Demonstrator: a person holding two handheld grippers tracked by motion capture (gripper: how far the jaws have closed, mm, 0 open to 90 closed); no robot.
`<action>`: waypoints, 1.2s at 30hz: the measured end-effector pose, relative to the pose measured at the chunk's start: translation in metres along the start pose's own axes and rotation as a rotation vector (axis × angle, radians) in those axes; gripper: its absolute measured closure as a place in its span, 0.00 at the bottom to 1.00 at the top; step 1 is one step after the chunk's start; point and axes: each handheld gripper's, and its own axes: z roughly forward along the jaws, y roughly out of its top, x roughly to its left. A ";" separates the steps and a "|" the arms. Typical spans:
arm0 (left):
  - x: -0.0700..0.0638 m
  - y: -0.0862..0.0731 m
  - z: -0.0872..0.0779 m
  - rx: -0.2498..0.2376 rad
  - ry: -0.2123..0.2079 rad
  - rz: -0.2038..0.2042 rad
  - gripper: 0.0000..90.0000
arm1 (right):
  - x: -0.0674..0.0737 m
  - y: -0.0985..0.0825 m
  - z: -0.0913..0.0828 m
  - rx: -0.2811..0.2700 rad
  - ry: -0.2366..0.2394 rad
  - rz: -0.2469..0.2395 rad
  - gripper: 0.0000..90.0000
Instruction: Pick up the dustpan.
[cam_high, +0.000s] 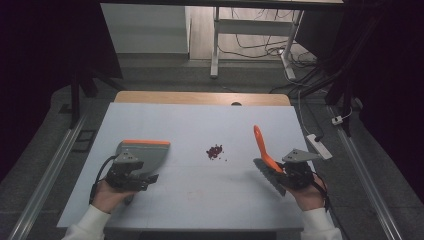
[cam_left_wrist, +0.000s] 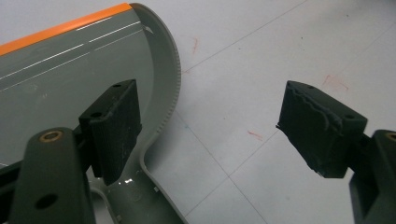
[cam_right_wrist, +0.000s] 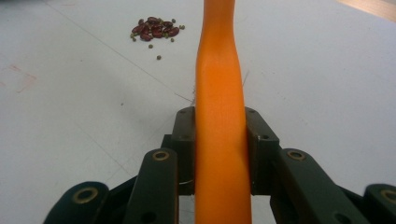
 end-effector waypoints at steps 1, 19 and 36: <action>0.000 0.000 0.000 -0.001 -0.002 -0.002 0.24 | 0.000 0.000 0.000 -0.006 -0.008 -0.002 0.78; 0.001 0.002 -0.001 0.005 0.001 -0.003 0.24 | 0.001 0.001 -0.002 -0.026 -0.012 -0.007 0.78; -0.010 0.015 -0.011 0.042 0.052 -0.030 0.23 | 0.000 0.002 -0.001 -0.040 0.005 -0.009 0.78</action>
